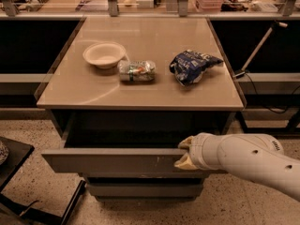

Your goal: Open top drawer

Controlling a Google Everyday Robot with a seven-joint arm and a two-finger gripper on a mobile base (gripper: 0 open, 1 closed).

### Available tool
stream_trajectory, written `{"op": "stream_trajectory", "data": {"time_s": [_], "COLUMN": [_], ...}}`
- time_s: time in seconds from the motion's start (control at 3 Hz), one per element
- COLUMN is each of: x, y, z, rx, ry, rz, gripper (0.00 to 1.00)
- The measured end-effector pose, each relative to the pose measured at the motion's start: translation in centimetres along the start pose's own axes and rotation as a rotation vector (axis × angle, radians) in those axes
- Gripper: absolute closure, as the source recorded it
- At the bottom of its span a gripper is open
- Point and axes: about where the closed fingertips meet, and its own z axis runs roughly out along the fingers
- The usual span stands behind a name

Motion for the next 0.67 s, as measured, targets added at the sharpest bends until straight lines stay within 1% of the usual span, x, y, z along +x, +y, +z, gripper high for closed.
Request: {"op": "stream_trajectory", "data": {"time_s": [0.33, 0.67], "x": [0.38, 0.28], "y": [1.52, 1.63], "z": [-0.6, -0.81], "rx": [0.005, 0.006], "ry": [0.009, 0.008], "rz": [-0.008, -0.006], "gripper": [1.0, 1.0]}}
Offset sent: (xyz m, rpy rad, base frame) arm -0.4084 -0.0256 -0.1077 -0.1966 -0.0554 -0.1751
